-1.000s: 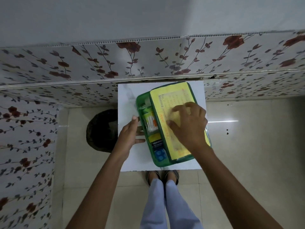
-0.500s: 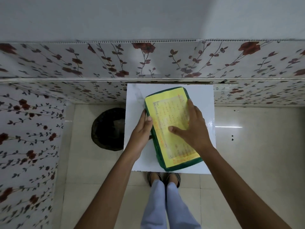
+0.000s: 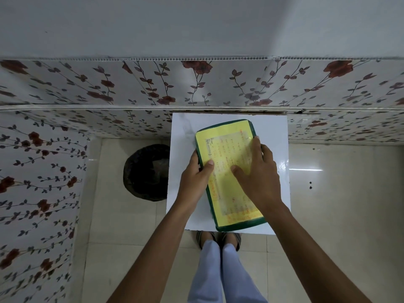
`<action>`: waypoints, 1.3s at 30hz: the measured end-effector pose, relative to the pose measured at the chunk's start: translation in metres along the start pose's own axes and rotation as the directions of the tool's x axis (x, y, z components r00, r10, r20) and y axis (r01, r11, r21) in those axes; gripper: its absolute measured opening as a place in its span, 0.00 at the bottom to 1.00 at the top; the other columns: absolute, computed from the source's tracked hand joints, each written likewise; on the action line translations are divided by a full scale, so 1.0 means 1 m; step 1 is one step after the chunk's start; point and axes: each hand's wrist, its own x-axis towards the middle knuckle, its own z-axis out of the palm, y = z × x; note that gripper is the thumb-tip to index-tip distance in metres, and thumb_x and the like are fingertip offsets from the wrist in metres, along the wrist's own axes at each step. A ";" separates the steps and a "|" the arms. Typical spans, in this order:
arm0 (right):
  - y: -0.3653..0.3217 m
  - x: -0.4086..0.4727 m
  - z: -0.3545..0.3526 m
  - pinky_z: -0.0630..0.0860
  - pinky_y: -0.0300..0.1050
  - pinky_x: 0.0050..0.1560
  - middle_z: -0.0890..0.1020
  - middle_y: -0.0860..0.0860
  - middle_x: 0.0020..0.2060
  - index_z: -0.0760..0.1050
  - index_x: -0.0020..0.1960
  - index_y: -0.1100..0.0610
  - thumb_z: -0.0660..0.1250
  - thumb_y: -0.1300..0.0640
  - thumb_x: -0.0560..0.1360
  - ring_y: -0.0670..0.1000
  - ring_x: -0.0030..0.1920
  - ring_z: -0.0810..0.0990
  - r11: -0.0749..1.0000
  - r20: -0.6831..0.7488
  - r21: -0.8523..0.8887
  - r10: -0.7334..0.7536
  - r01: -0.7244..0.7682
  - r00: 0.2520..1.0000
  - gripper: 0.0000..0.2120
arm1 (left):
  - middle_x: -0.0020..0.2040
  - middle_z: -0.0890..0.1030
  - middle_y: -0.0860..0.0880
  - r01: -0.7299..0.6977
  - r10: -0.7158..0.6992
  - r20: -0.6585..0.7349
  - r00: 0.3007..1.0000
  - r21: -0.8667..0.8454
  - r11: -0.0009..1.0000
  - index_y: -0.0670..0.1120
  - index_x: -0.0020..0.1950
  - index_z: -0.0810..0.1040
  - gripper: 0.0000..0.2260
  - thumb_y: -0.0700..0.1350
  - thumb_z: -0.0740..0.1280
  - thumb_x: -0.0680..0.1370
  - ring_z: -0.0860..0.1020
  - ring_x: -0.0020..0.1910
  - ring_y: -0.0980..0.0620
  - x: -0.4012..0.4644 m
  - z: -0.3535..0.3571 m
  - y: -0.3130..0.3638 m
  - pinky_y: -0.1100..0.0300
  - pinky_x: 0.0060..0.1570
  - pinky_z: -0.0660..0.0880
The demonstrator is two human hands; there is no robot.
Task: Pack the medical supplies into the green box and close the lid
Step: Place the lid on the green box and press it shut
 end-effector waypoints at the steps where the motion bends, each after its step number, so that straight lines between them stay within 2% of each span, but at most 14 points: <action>1: 0.001 0.003 -0.002 0.71 0.60 0.60 0.64 0.54 0.71 0.48 0.74 0.51 0.66 0.48 0.72 0.59 0.66 0.68 1.000 0.005 0.025 0.011 -0.012 1.000 0.38 | 0.51 0.78 0.57 0.004 -0.005 -0.048 0.999 -0.027 1.000 0.54 0.61 0.70 0.11 0.47 0.60 0.79 0.77 0.51 0.57 0.000 0.003 0.005 0.60 0.49 0.75; 4: -0.002 0.025 -0.009 0.73 0.62 0.60 0.70 0.55 0.67 0.52 0.73 0.52 0.62 0.47 0.75 0.59 0.63 0.72 0.981 0.012 0.175 0.083 -0.083 0.997 0.32 | 0.45 0.76 0.57 -0.029 0.021 -0.224 0.974 -0.032 0.999 0.53 0.56 0.71 0.07 0.48 0.59 0.79 0.76 0.44 0.58 0.016 0.007 0.021 0.60 0.44 0.74; 6: -0.005 0.049 -0.011 0.74 0.58 0.57 0.75 0.55 0.61 0.60 0.70 0.54 0.58 0.46 0.76 0.59 0.59 0.75 0.979 -0.003 0.188 0.076 -0.074 0.997 0.25 | 0.48 0.78 0.49 -0.050 0.050 -0.309 0.950 0.009 0.999 0.49 0.57 0.73 0.10 0.50 0.58 0.79 0.77 0.44 0.53 0.035 0.006 0.029 0.55 0.45 0.74; 7: -0.008 0.062 -0.012 0.75 0.53 0.54 0.78 0.56 0.57 0.66 0.66 0.56 0.56 0.45 0.77 0.59 0.55 0.77 0.983 -0.008 0.170 0.064 -0.062 0.998 0.22 | 0.48 0.78 0.46 -0.052 0.061 -0.337 0.940 0.035 0.998 0.47 0.56 0.75 0.11 0.50 0.58 0.78 0.77 0.44 0.50 0.044 0.006 0.033 0.55 0.44 0.74; 9: -0.014 0.080 -0.012 0.73 0.43 0.40 0.80 0.58 0.46 0.74 0.53 0.59 0.54 0.45 0.78 0.57 0.45 0.79 0.987 -0.014 0.158 0.038 -0.035 0.999 0.19 | 0.45 0.80 0.46 -0.041 0.052 -0.358 0.932 0.037 0.998 0.45 0.49 0.78 0.10 0.48 0.60 0.78 0.77 0.43 0.50 0.056 0.002 0.037 0.56 0.44 0.73; 11: -0.019 0.090 -0.011 0.66 0.39 0.32 0.79 0.57 0.38 0.74 0.43 0.60 0.53 0.47 0.79 0.55 0.37 0.77 0.980 -0.013 0.194 0.044 -0.041 0.999 0.20 | 0.42 0.81 0.49 -0.014 -0.002 -0.338 0.941 -0.043 0.999 0.47 0.44 0.79 0.06 0.46 0.64 0.76 0.77 0.43 0.51 0.061 -0.004 0.036 0.54 0.48 0.75; 15: -0.018 0.093 -0.008 0.64 0.35 0.33 0.80 0.56 0.42 0.77 0.51 0.60 0.54 0.47 0.79 0.54 0.40 0.77 0.958 -0.064 0.283 0.070 -0.049 0.995 0.20 | 0.42 0.82 0.48 -0.006 -0.027 -0.345 0.938 -0.095 0.995 0.44 0.46 0.82 0.06 0.44 0.67 0.75 0.79 0.43 0.52 0.061 -0.008 0.035 0.52 0.51 0.78; 19: -0.017 0.091 -0.002 0.64 0.36 0.34 0.80 0.57 0.42 0.80 0.49 0.57 0.50 0.44 0.76 0.54 0.41 0.77 0.956 -0.155 0.294 0.043 0.004 0.987 0.24 | 0.46 0.84 0.45 -0.045 0.029 -0.418 0.908 -0.028 0.999 0.41 0.50 0.82 0.10 0.45 0.68 0.74 0.79 0.44 0.52 0.058 -0.005 0.038 0.57 0.51 0.77; 21: -0.017 0.090 0.000 0.63 0.40 0.34 0.80 0.57 0.42 0.80 0.49 0.57 0.50 0.45 0.77 0.53 0.41 0.76 0.966 -0.205 0.259 0.032 0.023 0.978 0.23 | 0.47 0.84 0.45 -0.056 0.042 -0.427 0.903 -0.020 0.998 0.41 0.50 0.83 0.10 0.45 0.69 0.74 0.80 0.46 0.51 0.060 -0.003 0.038 0.56 0.51 0.77; 25: -0.013 0.088 -0.001 0.63 0.41 0.39 0.78 0.56 0.42 0.77 0.49 0.57 0.51 0.49 0.80 0.50 0.38 0.72 0.995 -0.290 0.080 -0.030 0.055 0.957 0.19 | 0.44 0.84 0.49 -0.071 0.076 -0.425 0.902 0.027 0.997 0.43 0.49 0.83 0.10 0.47 0.68 0.74 0.81 0.44 0.52 0.063 0.002 0.043 0.54 0.50 0.77; 28: -0.016 0.093 -0.004 0.63 0.42 0.38 0.77 0.56 0.41 0.75 0.47 0.59 0.50 0.50 0.81 0.50 0.36 0.71 0.998 -0.260 0.020 -0.059 0.067 0.964 0.19 | 0.44 0.84 0.48 -0.082 0.109 -0.415 0.903 0.081 0.993 0.42 0.49 0.83 0.10 0.47 0.67 0.75 0.80 0.43 0.52 0.064 0.002 0.045 0.55 0.49 0.77; 31: -0.019 0.099 -0.004 0.64 0.43 0.40 0.78 0.57 0.43 0.74 0.51 0.60 0.48 0.51 0.81 0.50 0.38 0.71 0.998 -0.203 0.031 -0.044 0.051 0.978 0.19 | 0.45 0.85 0.45 -0.084 0.124 -0.401 0.908 0.116 0.990 0.42 0.49 0.83 0.11 0.47 0.67 0.75 0.81 0.43 0.51 0.066 -0.001 0.045 0.55 0.47 0.78; 35: -0.018 0.107 -0.003 0.64 0.44 0.40 0.77 0.57 0.41 0.72 0.52 0.61 0.46 0.51 0.81 0.53 0.38 0.72 0.997 -0.155 0.068 -0.022 0.033 0.988 0.19 | 0.39 0.83 0.46 -0.063 0.110 -0.379 0.919 0.135 0.989 0.40 0.45 0.83 0.11 0.48 0.67 0.75 0.76 0.34 0.55 0.068 -0.002 0.046 0.59 0.38 0.73; 39: -0.018 0.118 -0.003 0.65 0.44 0.35 0.74 0.53 0.31 0.69 0.41 0.60 0.48 0.55 0.80 0.55 0.34 0.73 0.993 -0.104 0.102 0.077 -0.067 0.992 0.16 | 0.34 0.81 0.46 0.006 0.033 -0.374 0.927 0.102 0.995 0.41 0.40 0.82 0.11 0.48 0.68 0.74 0.75 0.34 0.50 0.074 -0.003 0.047 0.48 0.43 0.77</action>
